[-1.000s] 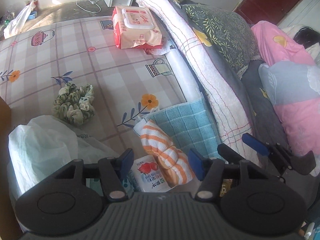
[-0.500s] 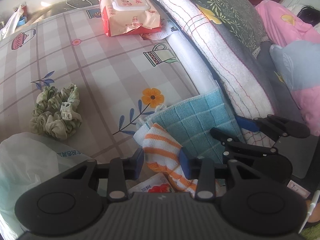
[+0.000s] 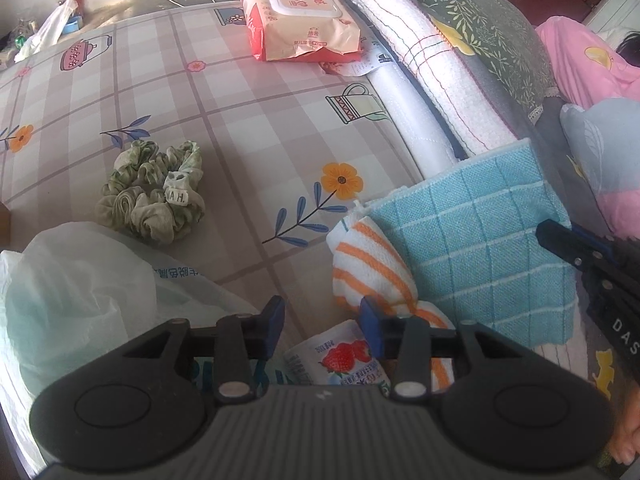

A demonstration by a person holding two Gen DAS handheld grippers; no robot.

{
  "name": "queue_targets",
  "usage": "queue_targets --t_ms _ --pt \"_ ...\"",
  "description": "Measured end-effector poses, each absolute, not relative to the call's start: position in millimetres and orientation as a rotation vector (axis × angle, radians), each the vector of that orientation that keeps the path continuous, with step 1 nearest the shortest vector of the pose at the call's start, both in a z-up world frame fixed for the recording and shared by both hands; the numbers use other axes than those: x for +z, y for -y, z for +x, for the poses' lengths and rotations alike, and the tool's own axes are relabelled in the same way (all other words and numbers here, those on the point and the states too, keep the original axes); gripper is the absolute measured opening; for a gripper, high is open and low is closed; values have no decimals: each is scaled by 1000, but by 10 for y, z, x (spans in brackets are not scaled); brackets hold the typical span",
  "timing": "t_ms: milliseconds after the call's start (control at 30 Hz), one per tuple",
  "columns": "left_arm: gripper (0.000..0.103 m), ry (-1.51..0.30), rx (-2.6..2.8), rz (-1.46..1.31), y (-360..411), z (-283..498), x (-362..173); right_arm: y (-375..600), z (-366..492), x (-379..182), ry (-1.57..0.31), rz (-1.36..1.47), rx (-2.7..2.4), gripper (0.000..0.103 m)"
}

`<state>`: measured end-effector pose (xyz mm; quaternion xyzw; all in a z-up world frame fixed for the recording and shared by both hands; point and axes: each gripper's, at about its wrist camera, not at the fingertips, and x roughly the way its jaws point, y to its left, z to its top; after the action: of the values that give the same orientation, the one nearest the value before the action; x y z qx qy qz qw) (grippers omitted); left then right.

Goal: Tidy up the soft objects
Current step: 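Reach the right tool back to the blue towel and grasp its edge, then lift the blue towel with the right tool off the bed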

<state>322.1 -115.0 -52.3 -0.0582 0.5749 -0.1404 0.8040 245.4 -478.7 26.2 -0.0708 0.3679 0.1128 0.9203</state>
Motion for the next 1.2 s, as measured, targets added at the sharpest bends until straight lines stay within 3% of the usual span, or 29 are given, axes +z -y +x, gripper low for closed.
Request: queue_targets --t_ms 333,600,1000,1200 --pt "42 -1115 -302 -190 911 2803 71 4687 1974 914 -604 -142 290 3" --pt "44 -973 -343 -310 627 2010 553 4679 1462 1266 -514 -73 383 3" --pt "44 -884 -350 -441 324 939 354 4551 771 1314 -526 -103 457 3" --pt "44 -900 -343 -354 301 544 98 4190 440 788 -647 -115 539 3"
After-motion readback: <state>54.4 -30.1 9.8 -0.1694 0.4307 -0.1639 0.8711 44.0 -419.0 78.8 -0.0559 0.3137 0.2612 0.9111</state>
